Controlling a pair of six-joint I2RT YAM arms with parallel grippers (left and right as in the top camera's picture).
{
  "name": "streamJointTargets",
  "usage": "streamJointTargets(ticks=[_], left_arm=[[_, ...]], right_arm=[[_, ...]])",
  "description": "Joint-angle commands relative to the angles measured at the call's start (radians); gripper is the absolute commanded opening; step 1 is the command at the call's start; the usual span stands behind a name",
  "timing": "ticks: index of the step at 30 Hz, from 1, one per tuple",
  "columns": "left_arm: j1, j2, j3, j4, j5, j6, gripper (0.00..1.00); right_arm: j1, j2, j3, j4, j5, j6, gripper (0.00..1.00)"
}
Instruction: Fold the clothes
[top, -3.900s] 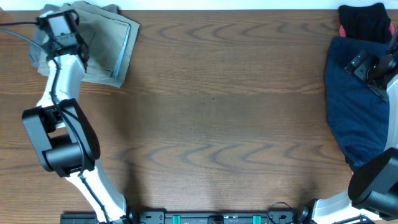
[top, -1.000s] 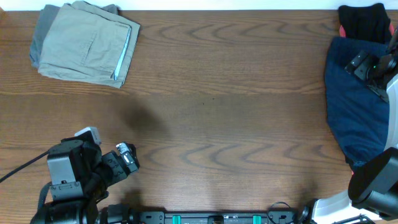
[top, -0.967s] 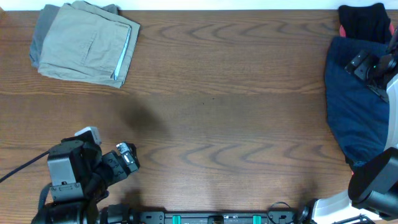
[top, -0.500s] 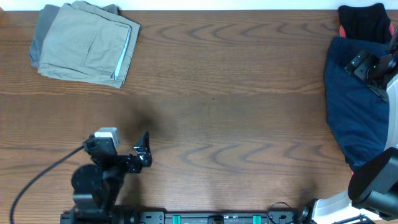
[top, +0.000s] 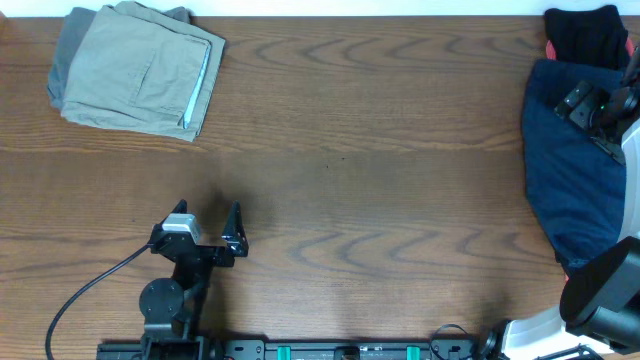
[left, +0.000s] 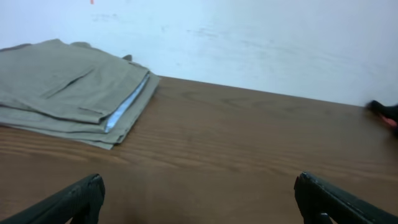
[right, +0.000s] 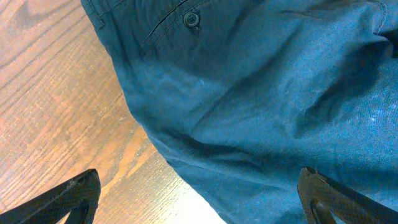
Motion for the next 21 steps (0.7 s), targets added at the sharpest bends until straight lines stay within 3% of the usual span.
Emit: streamJointTargets(ticks=[1,21], left_arm=[[-0.004,-0.011,-0.029,0.039,-0.050,0.018,0.98],[-0.004,-0.009,-0.029,-0.039,-0.092,0.017,0.98]], right_arm=[[0.005,0.008,0.012,-0.001,0.014,-0.012,0.99],[0.005,0.008,0.012,-0.001,0.014,-0.012,0.99]])
